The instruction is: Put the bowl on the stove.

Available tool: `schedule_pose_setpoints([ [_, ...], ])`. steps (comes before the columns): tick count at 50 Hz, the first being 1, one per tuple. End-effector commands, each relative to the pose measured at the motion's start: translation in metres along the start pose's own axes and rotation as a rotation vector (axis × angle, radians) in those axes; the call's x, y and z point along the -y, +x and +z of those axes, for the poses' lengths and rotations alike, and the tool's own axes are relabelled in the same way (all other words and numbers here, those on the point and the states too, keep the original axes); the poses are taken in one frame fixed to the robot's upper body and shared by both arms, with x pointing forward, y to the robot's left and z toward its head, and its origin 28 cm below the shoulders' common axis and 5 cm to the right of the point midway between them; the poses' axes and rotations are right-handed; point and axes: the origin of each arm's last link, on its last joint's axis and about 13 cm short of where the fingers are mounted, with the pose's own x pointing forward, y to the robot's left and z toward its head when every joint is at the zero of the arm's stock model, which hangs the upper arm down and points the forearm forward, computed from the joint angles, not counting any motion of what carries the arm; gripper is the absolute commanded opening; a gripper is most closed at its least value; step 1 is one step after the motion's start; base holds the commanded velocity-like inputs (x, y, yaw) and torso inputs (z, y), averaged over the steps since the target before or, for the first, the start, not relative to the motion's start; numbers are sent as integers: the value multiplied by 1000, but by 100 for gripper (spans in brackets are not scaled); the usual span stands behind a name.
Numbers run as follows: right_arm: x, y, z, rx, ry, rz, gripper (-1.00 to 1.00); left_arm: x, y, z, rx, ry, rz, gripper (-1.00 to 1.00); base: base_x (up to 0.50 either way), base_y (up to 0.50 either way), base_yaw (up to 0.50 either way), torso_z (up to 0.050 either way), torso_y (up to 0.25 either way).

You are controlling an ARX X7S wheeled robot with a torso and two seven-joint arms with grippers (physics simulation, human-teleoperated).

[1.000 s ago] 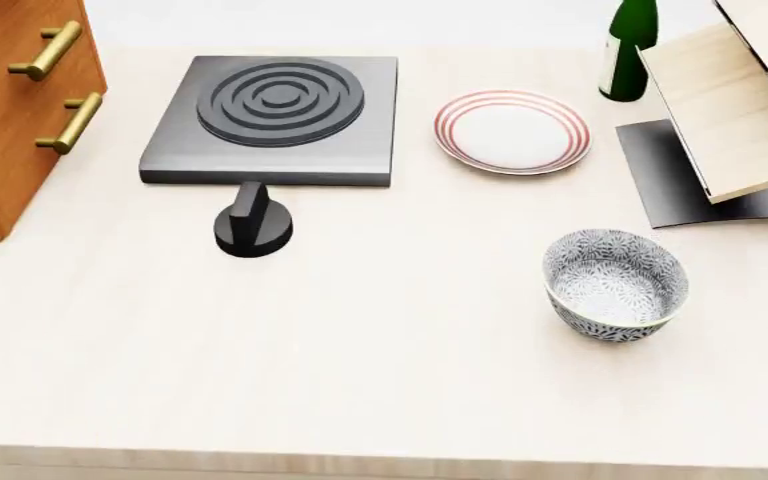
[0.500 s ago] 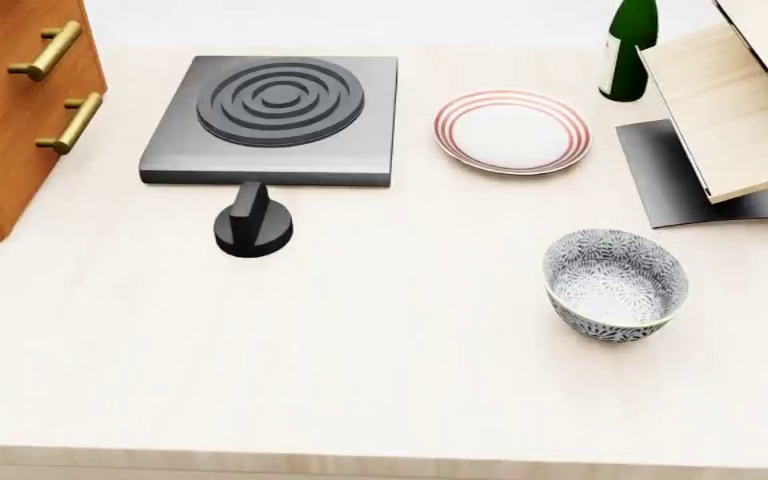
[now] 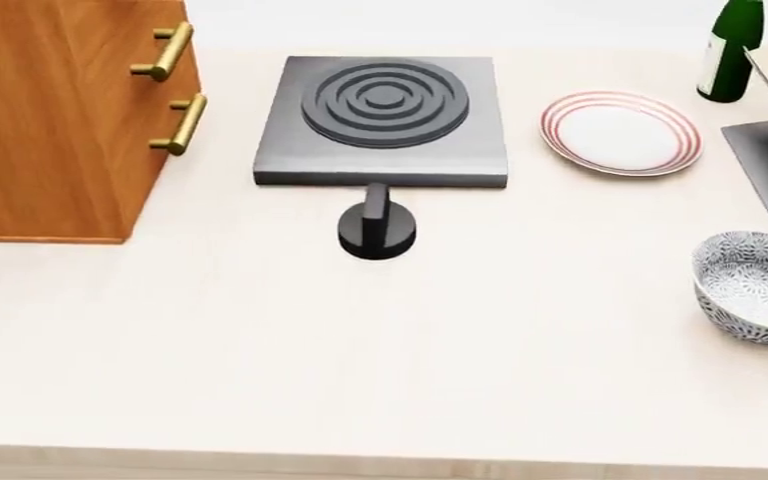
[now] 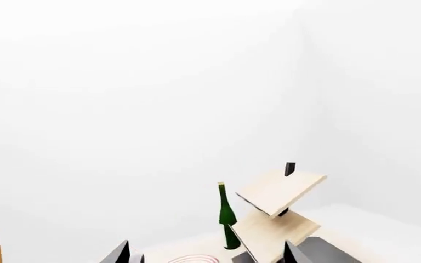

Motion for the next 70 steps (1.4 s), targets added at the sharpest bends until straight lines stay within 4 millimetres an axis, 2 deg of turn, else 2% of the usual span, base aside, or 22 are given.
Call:
schedule_pose_setpoints([
  [1,-4,3,-6,-17,-16,27,100,0,1,1,19,-31,11,100,0,500,0,0,0],
  [15,-6,3,-11,-41,-31,33,100,0,-1,2,23,-30,15,100,0,500,0,0,0],
  [35,-7,3,-16,-84,-54,36,100,0,-2,3,24,-28,10,100,0,12,0,0,0],
  [39,-6,3,-16,-81,-13,42,100,0,-2,3,25,-30,10,100,0,0,0,0,0],
  [70,-6,2,-19,-96,6,47,100,2,-3,3,22,-49,-5,100,494,0,0,0,0],
])
